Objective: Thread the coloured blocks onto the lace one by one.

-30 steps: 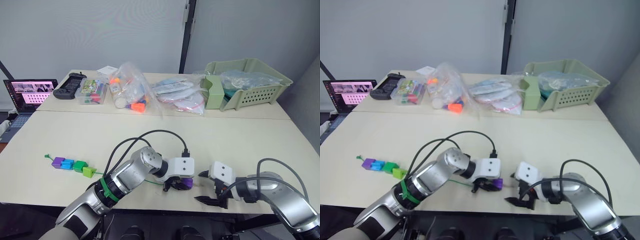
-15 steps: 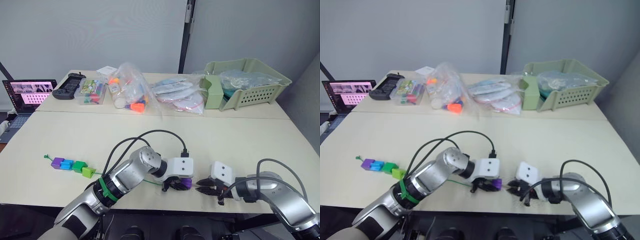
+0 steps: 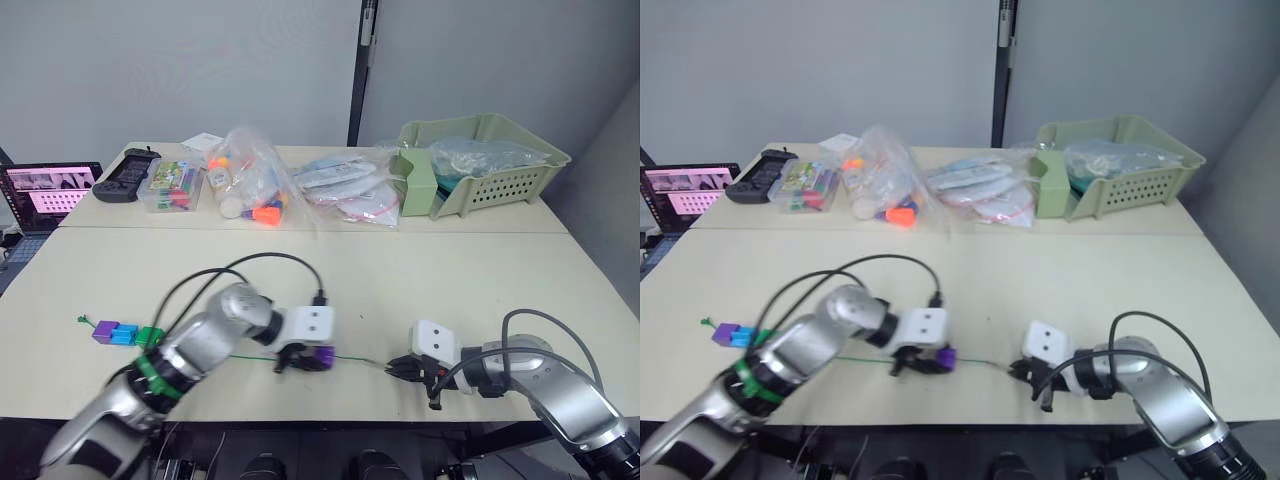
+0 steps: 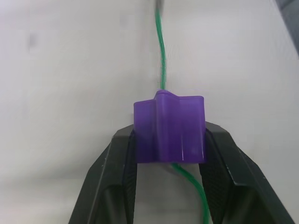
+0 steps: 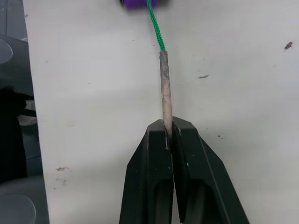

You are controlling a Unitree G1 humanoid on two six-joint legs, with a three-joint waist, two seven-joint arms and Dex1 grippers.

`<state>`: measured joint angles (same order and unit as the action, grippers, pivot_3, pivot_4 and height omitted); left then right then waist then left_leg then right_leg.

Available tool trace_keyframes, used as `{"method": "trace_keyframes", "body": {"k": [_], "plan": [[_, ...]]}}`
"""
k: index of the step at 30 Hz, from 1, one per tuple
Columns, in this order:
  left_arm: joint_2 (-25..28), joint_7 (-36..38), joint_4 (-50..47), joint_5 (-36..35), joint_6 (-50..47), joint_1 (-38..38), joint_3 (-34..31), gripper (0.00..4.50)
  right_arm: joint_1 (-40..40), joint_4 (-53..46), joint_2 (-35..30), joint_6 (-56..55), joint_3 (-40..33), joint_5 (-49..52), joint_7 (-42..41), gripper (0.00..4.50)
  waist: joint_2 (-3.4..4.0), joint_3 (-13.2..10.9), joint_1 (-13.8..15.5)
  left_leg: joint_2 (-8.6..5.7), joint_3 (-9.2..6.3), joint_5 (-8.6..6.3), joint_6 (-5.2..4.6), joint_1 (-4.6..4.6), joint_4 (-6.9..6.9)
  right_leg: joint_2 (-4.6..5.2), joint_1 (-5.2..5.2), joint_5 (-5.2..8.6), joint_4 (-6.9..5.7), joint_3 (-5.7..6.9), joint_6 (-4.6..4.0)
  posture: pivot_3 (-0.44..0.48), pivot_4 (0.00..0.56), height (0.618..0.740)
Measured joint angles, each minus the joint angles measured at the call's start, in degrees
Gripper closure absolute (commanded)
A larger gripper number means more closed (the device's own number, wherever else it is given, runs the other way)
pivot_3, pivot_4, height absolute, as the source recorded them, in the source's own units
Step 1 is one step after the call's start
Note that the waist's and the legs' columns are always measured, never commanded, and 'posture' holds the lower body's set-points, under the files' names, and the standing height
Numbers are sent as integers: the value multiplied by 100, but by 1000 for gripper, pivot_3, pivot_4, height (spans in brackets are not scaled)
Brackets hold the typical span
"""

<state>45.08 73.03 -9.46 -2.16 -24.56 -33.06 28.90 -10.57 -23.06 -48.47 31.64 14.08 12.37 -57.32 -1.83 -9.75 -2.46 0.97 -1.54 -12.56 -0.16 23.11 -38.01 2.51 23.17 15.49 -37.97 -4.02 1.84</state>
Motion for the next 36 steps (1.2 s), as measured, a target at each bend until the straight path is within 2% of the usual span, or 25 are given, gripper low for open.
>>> {"method": "trace_keyframes", "body": {"k": [5, 10, 15, 17, 23, 28, 31, 33, 36], "plan": [[1538, 521, 659, -63, 1352, 658, -827, 3163, -264, -332, -181, 410, 144, 19, -165, 4500, 3, -1, -7, 3, 5, 0, 0, -19, 18, 1, -4, 7, -2, 2, -13, 0, 150, 740], [2026, 645, 1580, -49, 2552, 945, -1257, 3163, -413, -473, -219, 563, 280, 18, -296, 4500, 4, -1, 8, 5, 11, 0, 0, -17, 18, 3, 0, 8, 0, 3, -13, 0, 150, 740], [1891, 581, 1864, 16, 2854, 953, -1451, 3163, -474, -448, -216, 594, 312, 12, -326, 4500, 8, -2, 39, 0, 13, 0, 0, -14, 17, 8, -1, 9, -3, 3, -14, 0, 150, 740], [1798, 552, 1915, 53, 2896, 932, -1493, 2127, -487, -449, -190, 602, 320, 13, -323, 4500, 10, -2, 91, -2, 13, 0, 0, -16, 16, 9, -4, 9, -2, 3, -13, 0, 150, 740], [1735, 483, 1950, 308, 2800, 750, -1515, 202, -517, -595, -137, 778, 384, 22, -268, 4500, 11, -1, 139, 0, 14, 0, 0, -17, 15, 5, -1, 9, -5, 3, -13, 0, 150, 740], [1886, 940, 1918, 619, 2598, 433, -1352, 202, -601, -707, -53, 1036, 472, 25, -215, 4500, 8, -3, 49, 7, 9, 0, 0, 2, 17, -6, 17, 9, -9, 9, -15, 0, 150, 740], [2275, 1535, 1565, 684, 2125, 130, -1233, 202, -650, -803, 23, 1084, 566, 26, -164, 4500, -6, -7, 33, 3, 9, 0, 0, 25, 14, -2, 35, 9, -8, 9, -16, 0, 150, 740], [2587, 1790, 1249, 677, 1641, -26, -1141, 202, -647, -803, 77, 1134, 592, 19, -114, 4500, -6, -7, 21, -1, 11, 0, 0, 32, 14, 2, 39, 9, -5, 7, -14, 0, 150, 740], [2877, 1895, 622, 403, 532, -512, -665, 202, -634, -805, 143, 1181, 629, 14, -11, 4500, -10, -10, 47, -4, 5, 0, 0, 44, 12, 3, 44, 11, -4, 9, -10, 0, 150, 740]]}}
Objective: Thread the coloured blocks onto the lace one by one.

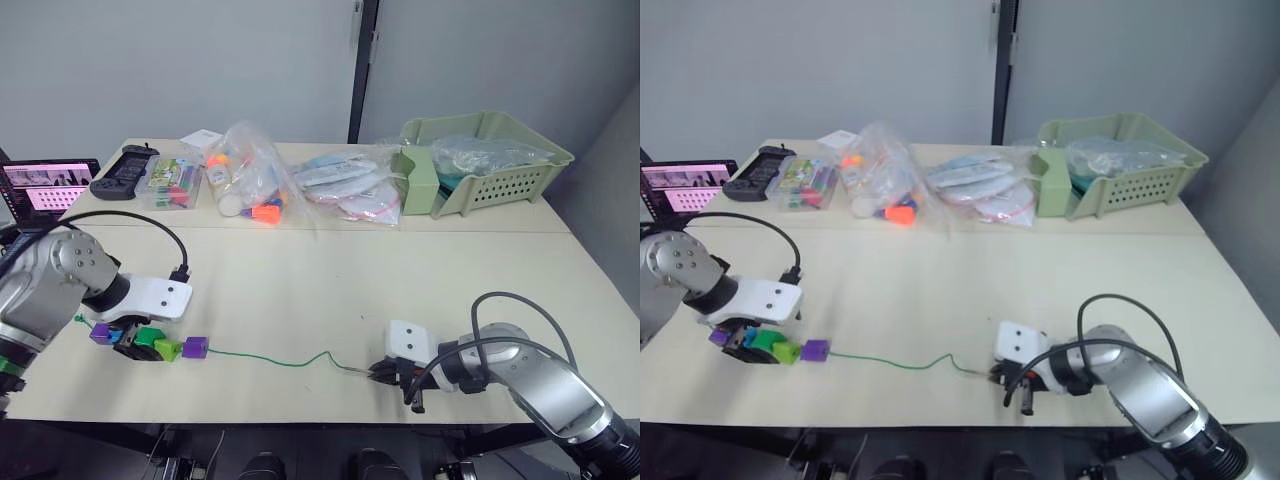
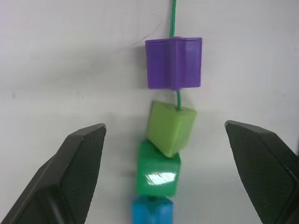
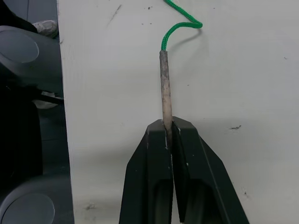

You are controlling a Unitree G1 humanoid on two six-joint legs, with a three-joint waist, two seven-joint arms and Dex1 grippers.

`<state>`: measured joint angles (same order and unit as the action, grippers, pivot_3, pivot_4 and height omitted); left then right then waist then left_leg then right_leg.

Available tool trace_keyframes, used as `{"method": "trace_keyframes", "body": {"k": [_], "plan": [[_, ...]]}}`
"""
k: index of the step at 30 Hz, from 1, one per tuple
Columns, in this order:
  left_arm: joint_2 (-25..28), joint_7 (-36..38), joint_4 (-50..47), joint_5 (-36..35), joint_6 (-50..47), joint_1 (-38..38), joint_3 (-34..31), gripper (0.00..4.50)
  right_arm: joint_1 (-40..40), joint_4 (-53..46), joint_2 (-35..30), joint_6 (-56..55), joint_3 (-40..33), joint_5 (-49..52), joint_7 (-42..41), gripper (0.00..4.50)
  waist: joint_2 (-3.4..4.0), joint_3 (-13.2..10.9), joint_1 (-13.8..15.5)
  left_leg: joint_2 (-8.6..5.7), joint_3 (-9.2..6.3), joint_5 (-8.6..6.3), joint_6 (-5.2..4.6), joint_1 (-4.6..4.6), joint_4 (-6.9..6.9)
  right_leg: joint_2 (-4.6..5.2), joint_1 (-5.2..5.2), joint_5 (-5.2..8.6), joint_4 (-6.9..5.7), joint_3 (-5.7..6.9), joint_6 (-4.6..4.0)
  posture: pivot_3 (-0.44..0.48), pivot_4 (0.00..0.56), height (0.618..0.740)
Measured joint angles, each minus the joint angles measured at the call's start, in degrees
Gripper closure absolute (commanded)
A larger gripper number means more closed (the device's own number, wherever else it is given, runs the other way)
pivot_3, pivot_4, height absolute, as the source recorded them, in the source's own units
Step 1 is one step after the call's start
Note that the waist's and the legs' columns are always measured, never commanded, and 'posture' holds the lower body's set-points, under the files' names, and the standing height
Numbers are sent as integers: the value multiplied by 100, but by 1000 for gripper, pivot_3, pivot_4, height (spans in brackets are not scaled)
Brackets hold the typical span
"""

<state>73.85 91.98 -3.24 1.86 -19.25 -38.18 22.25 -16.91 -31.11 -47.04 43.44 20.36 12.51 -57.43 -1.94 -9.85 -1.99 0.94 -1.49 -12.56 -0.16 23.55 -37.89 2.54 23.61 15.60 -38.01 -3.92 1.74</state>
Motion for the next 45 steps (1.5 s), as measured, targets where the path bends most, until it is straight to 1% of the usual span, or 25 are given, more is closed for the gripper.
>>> {"method": "trace_keyframes", "body": {"k": [2, 4, 7, 9, 15, 19, 26, 29, 31, 32, 34, 35, 36, 39, 43, 45], "plan": [[36, 20, -433, -240, -642, -401, 364, 202, 16, -16, 78, 18, 66, 0, 72, 4500, -1, 0, 23, -1, 2, 0, 0, -1, -3, 0, 0, 9, -2, -2, 16, 0, 150, 740], [-12, 27, -620, -216, -914, -645, 643, 202, 43, -48, 110, 34, 127, 0, 140, 4500, -1, 0, 18, 0, 3, 0, 0, -4, -4, -2, 0, 22, -3, -2, 39, 0, 150, 740], [-159, 28, -621, -92, -1034, -683, 932, 202, 57, -65, 136, 72, 139, 0, 225, 4500, -1, 0, -12, 4, 2, 0, 0, -4, -3, -6, 4, 19, -7, -2, 33, 0, 150, 740], [-264, 27, -566, 108, -952, -631, 1024, 202, 104, -113, 127, 120, 130, 4, 275, 4500, -1, 0, -26, 4, 2, 0, 0, -1, -3, -6, 8, 1, -8, -3, 2, 0, 150, 740], [-521, 25, -307, 541, -777, -438, 1036, 202, 201, -234, 44, 217, 108, 20, 300, 4500, -1, 0, -17, 2, 2, 0, 0, 4, -4, -4, 10, -1, -8, -2, -1, 0, 150, 740], [-793, 7, -256, 752, -716, -288, 1036, 202, 205, -300, -28, 282, 44, 32, 299, 4500, -1, 0, 9, 1, 1, 0, 0, 8, -9, -3, 10, -1, -7, -2, -1, 0, 150, 740], [-908, -7, -162, 1030, -559, -198, 1014, 202, 221, -394, -70, 370, 26, 179, 330, 4500, -1, 0, 8, 1, 1, 0, 0, 5, -9, -2, 9, -2, -9, -3, -2, 0, 150, 740], [-913, -12, -160, 1127, -490, -157, 982, 1050, 221, -443, -74, 434, 22, 216, 372, 4500, -1, 0, 7, 1, 1, 0, 0, 0, -9, -3, 5, -2, -9, -2, -2, 0, 150, 740], [-918, -13, -120, 1165, -470, -121, 932, 1721, 230, -444, -94, 455, 12, 228, 392, 4500, -1, 0, -6, 2, 1, 0, 0, 0, -9, -3, 6, -2, -10, -2, -2, 0, 150, 740], [-932, -13, -91, 1174, -474, -113, 908, 2138, 239, -444, -103, 458, -5, 229, 400, 4500, -1, 0, -16, 2, 1, 0, 0, 0, -9, -4, 7, -2, -10, -2, -2, 0, 150, 740], [-956, -13, -76, 1199, -472, -108, 896, 2680, 239, -444, -106, 461, -34, 230, 409, 4500, -1, 0, -27, 3, 1, 0, -1, 0, -9, -4, 7, -2, -10, -2, -2, 0, 150, 740], [-961, -12, -76, 1222, -467, -100, 890, 3018, 239, -445, -108, 463, -50, 230, 413, 4500, -1, 0, -30, 3, 1, 0, 0, 0, -9, -4, 7, -2, -10, -2, -2, 0, 150, 740], [-961, -12, -77, 1231, -462, -92, 882, 3118, 239, -445, -112, 464, -53, 230, 414, 4500, 0, 0, -31, 2, 1, 0, 0, 0, -9, -4, 7, -2, -10, -2, -2, 0, 150, 740], [-962, -14, -83, 1238, -446, -23, 798, 3117, 271, -447, -201, 461, -86, 233, 393, 4500, 0, 1, -30, 2, 1, 0, -1, -1, -9, -3, 6, -2, -10, -3, -2, 0, 150, 740], [-971, -12, -66, 1261, -347, 30, 739, 3117, 699, -312, -726, 352, -624, 291, 240, 4500, 1, 1, -13, 0, 3, 0, 0, -5, -9, 0, 0, -2, -8, -3, -2, 0, 150, 740], [-971, -11, -39, 1287, -313, 70, 712, 3117, 950, -75, -967, 181, -1053, 314, 180, 4500, 1, 1, -27, 3, 5, 0, -1, -25, -8, -2, -17, -2, -8, -4, -2, 0, 150, 740]]}}
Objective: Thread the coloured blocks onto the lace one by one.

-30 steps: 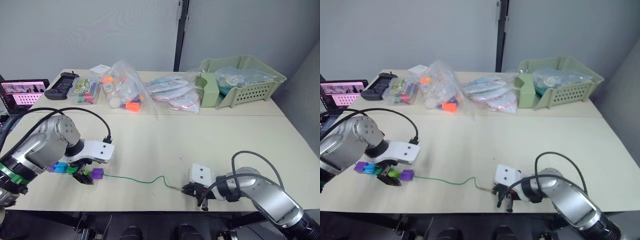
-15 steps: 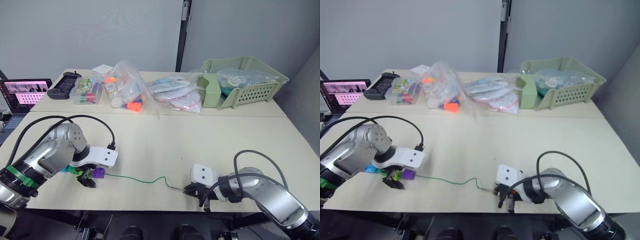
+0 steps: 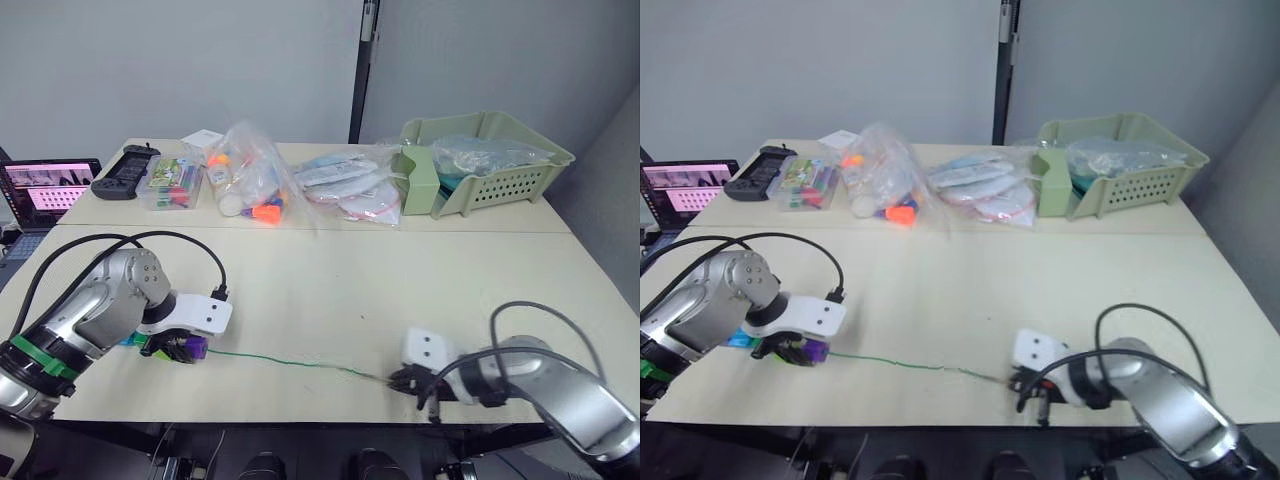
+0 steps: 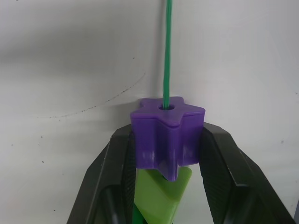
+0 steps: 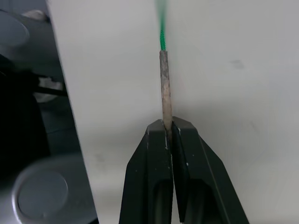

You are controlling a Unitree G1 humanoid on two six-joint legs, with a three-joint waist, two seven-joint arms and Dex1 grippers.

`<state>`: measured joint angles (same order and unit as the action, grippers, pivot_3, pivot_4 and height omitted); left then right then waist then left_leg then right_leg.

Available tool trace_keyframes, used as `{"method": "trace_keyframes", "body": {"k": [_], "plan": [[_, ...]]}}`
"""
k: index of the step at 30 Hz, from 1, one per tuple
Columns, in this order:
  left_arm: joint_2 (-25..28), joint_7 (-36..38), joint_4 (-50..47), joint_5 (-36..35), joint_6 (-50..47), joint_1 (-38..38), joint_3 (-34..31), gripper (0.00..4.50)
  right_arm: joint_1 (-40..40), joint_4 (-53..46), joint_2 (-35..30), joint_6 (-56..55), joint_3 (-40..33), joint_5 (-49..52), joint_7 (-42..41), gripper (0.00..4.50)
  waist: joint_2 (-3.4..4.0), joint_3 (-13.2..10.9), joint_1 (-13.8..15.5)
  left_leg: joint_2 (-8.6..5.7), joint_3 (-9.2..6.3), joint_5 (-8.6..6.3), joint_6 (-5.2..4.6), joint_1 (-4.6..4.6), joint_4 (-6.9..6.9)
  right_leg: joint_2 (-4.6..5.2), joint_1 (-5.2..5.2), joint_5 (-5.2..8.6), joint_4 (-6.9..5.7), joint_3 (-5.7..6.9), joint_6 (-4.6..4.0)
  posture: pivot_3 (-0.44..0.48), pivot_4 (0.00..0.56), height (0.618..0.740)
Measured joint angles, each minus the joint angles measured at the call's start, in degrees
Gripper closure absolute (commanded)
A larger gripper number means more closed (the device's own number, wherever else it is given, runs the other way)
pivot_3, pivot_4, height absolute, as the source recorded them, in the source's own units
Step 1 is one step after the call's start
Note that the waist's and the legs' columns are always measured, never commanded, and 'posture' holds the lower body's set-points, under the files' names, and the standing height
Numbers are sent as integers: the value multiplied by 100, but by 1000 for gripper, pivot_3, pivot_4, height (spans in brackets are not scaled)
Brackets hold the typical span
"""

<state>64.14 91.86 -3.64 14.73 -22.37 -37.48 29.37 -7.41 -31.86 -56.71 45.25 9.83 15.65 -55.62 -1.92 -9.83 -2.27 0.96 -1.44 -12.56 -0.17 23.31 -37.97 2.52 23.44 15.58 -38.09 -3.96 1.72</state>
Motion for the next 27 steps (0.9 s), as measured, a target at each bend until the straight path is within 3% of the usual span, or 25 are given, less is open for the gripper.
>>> {"method": "trace_keyframes", "body": {"k": [6, 11, 20, 26, 27], "plan": [[30, -37, 233, 31, 248, 145, -171, 3117, 638, 765, -474, -611, -826, -88, -149, 4500, 7, 4, -39, 3, 3, 0, 0, -23, 5, -4, -17, 2, 0, -3, 3, 0, 150, 740], [84, -104, 534, 71, 385, 201, -273, 3117, 702, 1074, -510, -830, -1116, -101, -166, 4500, 15, 7, -54, 11, 5, 0, 0, -43, 11, -14, -28, 22, -4, -7, 36, 0, 150, 740], [62, -180, 482, 80, 250, 360, -468, 3117, 506, 1000, -423, -904, -854, -104, -183, 4500, 26, 13, -34, 9, 5, 0, 0, -40, 11, -11, -28, 24, -4, -10, 39, 0, 150, 740], [44, -300, 434, 66, 461, 490, -619, 3117, 158, 812, 73, -693, -342, -195, -12, 4500, 31, 19, -24, 10, 3, 0, 0, -47, 11, -12, -36, 24, -4, -7, 39, 0, 150, 740], [47, -322, 410, 63, 505, 554, -688, 2617, 120, 814, 136, -693, -226, -298, 40, 4176, 27, 24, -21, 10, 3, 0, 0, -50, 11, -12, -38, 24, -3, -7, 39, 0, 150, 740]]}}
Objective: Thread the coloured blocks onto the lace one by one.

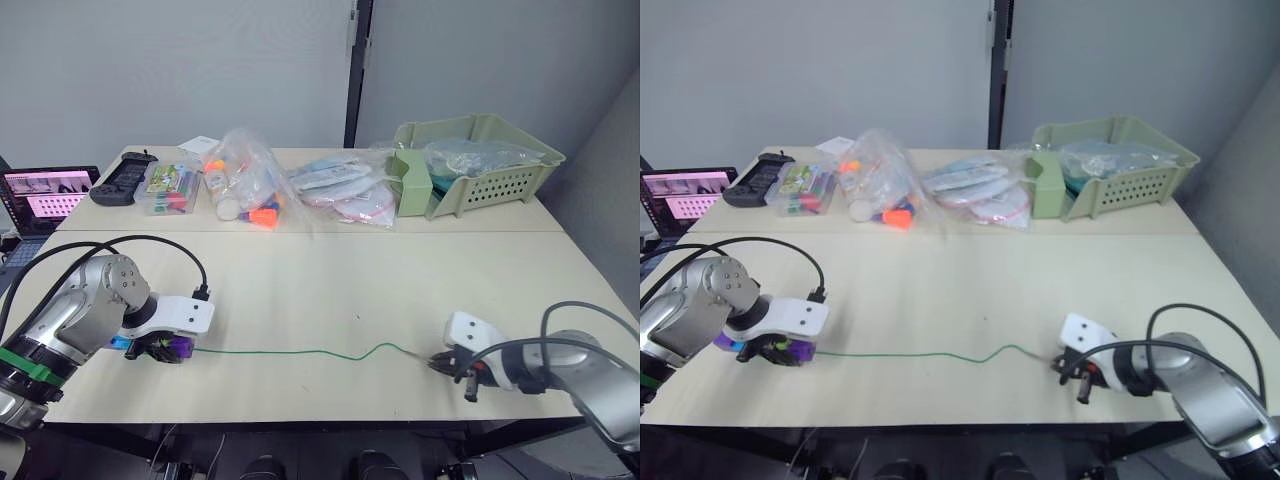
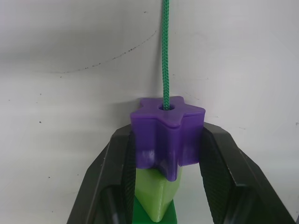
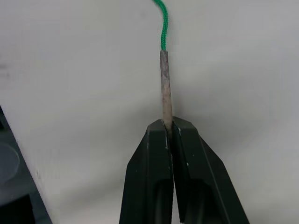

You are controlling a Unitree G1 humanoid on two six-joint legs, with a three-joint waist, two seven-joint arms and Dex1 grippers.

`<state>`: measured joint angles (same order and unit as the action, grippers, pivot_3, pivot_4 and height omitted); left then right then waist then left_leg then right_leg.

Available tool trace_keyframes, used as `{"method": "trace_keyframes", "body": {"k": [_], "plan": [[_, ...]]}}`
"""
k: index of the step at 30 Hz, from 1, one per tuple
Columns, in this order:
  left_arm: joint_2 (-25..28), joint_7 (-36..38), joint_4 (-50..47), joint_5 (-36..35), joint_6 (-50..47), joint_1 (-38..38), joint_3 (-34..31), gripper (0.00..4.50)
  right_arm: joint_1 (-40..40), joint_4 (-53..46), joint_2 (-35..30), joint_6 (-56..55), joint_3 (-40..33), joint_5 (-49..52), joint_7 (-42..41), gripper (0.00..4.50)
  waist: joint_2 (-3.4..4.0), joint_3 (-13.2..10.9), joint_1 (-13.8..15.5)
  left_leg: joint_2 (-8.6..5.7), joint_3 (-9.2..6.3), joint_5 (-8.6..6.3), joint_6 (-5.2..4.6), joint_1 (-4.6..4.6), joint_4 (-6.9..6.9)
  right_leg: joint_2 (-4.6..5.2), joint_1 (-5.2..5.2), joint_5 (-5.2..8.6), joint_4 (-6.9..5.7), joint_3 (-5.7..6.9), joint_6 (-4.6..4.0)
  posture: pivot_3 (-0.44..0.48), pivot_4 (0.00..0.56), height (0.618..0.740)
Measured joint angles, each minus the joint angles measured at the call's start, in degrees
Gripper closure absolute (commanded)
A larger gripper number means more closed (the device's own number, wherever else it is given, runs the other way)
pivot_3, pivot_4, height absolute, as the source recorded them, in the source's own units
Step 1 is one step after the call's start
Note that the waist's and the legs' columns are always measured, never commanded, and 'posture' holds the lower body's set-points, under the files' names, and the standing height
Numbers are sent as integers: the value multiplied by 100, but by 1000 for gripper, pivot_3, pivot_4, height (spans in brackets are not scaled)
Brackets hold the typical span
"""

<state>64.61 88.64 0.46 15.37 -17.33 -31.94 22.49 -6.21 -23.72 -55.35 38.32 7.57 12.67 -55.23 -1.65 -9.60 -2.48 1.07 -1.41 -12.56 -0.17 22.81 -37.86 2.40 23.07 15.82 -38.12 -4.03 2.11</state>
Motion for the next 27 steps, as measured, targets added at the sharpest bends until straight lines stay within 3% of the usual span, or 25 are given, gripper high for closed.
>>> {"method": "trace_keyframes", "body": {"k": [1, 7, 12, 17, 20, 22, 27], "plan": [[4, -29, -10, -11, 25, 58, -60, 2058, -42, 15, 67, 0, 56, -62, 68, 3802, -6, 11, -3, 1, 0, 0, 0, -5, 0, -1, -5, 0, 1, 1, 0, 0, 150, 740], [78, -94, 5, -243, 275, 290, -340, 126, -68, 191, 272, -281, 15, -249, 265, 1837, -39, 26, 5, 12, 0, 0, 0, -6, 0, -9, -5, 0, 3, 4, -3, 0, 150, 740], [444, -40, 101, -894, 521, 446, -1125, 0, 327, -95, 181, -172, -609, 175, 97, 97, -33, 16, 32, 2, -5, 0, 0, 45, 0, 5, 37, -26, 6, 10, -47, 0, 150, 740], [398, -137, 407, -1942, 576, 641, -2349, 0, 603, -719, 307, 114, -1730, 1037, 30, 38, -23, 7, 66, -7, -3, 0, 0, 40, -1, 20, 25, -25, 11, 11, -43, 0, 150, 740], [189, -272, 823, -2756, -115, 1474, -3651, 0, 1205, -881, 775, 206, -2691, 1559, 116, 38, -22, 8, 62, 7, -2, -6, -7, 32, 3, 17, 24, -24, 11, 13, -41, 0, 150, 740], [134, -313, 1107, -3072, -575, 1931, -4121, 0, 1501, -803, 944, 234, -3044, 1609, 231, 38, -21, 6, 34, 5, -2, -6, -7, 32, 3, 18, 25, -24, 11, 13, -41, 0, 150, 740], [-726, -1106, 1430, -3334, 83, 3398, -5753, 0, 2306, -640, 1684, -85, -3613, 1720, 598, 38, -19, 6, 40, 25, -2, -10, 1, 6, 12, 25, 6, -22, 16, 7, -48, 0, 150, 740]]}}
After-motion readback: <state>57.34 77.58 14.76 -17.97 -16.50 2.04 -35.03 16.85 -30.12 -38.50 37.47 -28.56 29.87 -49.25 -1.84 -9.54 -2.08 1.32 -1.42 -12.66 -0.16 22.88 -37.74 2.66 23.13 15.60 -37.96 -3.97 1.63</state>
